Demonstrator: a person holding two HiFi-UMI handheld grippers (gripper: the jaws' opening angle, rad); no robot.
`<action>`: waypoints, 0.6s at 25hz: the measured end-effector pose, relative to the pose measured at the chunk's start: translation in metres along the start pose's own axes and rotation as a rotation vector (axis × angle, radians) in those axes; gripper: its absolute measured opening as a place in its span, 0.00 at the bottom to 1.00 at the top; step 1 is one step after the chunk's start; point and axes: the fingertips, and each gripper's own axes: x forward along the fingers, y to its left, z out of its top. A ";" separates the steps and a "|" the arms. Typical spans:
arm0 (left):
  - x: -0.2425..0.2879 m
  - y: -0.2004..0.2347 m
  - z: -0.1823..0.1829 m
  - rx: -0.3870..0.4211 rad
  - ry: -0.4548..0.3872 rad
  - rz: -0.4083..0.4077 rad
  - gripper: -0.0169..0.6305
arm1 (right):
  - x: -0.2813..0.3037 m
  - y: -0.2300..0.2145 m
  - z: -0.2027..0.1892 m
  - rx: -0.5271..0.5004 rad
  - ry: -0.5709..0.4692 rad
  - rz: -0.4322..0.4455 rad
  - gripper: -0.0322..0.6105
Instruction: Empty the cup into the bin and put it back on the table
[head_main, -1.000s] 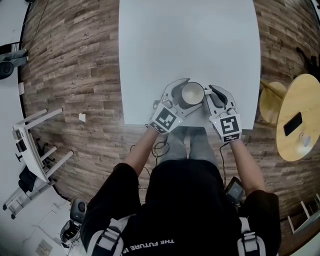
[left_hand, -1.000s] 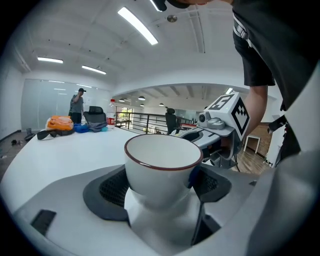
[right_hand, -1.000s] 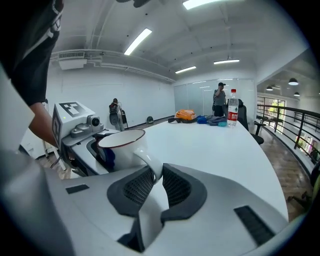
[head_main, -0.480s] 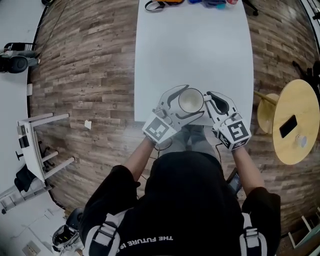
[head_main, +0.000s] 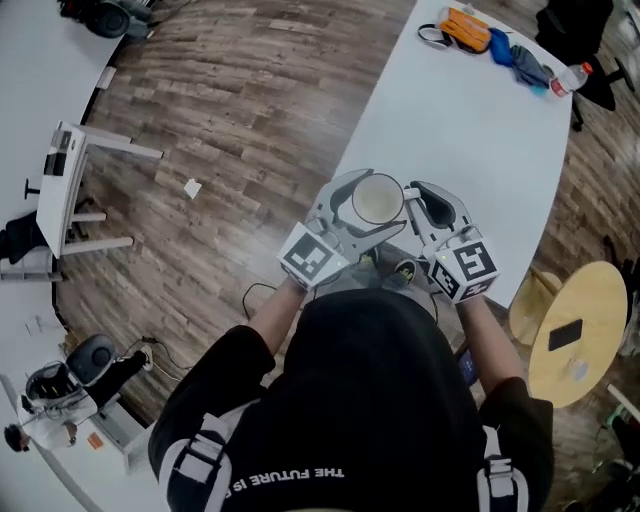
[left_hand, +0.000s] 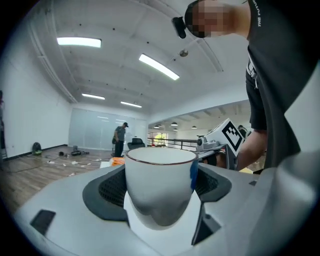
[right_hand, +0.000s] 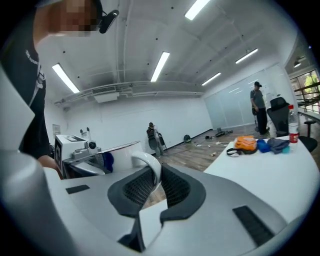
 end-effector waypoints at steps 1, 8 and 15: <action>-0.020 0.008 0.001 -0.009 -0.010 0.048 0.66 | 0.015 0.016 0.001 0.005 0.008 0.044 0.13; -0.143 0.050 -0.044 -0.053 -0.011 0.392 0.66 | 0.115 0.133 -0.027 0.026 0.119 0.385 0.13; -0.269 0.059 -0.077 -0.211 -0.070 0.684 0.65 | 0.157 0.248 -0.066 0.001 0.243 0.573 0.13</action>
